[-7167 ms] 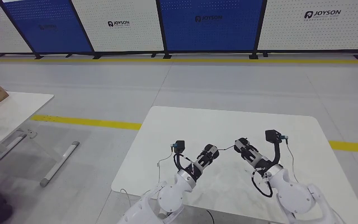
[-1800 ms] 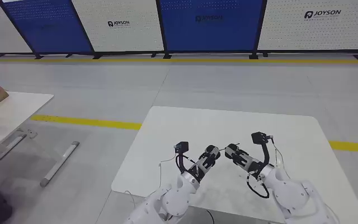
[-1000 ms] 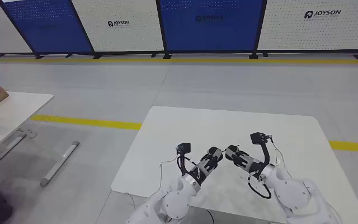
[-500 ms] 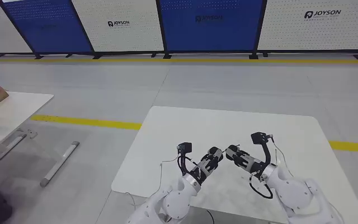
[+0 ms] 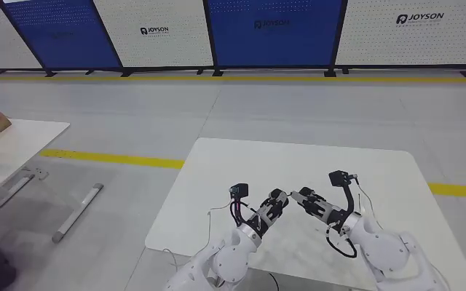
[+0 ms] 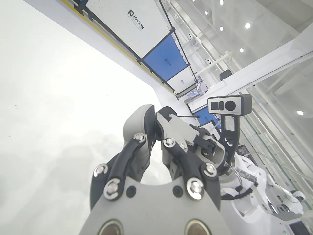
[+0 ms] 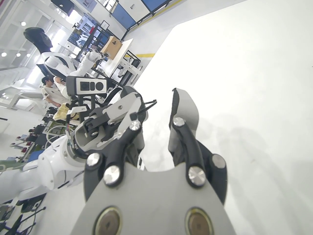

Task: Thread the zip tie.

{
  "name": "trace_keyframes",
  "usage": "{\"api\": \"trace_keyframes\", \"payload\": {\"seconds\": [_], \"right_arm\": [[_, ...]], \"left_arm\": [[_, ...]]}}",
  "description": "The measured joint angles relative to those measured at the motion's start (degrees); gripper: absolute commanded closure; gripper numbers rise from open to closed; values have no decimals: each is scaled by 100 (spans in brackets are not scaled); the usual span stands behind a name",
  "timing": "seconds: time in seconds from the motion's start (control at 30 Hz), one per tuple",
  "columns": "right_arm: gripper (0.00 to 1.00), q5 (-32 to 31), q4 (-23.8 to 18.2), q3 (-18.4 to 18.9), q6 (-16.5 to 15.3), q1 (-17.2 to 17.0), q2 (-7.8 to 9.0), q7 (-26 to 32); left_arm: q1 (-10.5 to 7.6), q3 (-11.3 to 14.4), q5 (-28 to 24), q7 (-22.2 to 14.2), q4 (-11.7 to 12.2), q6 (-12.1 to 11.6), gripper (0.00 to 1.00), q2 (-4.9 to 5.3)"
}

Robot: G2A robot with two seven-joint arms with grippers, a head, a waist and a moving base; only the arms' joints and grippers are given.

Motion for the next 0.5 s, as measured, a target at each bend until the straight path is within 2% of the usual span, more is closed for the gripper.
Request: {"api": "trace_keyframes", "payload": {"seconds": [0.03, 0.5], "right_arm": [[100, 4, -10, 12, 1, -10, 2, -14], [100, -61, -49, 18, 42, -57, 13, -143]], "left_arm": [[2, 0, 0, -1, 2, -2, 100, -2], [39, -15, -24, -50, -17, -85, 100, -18]]}}
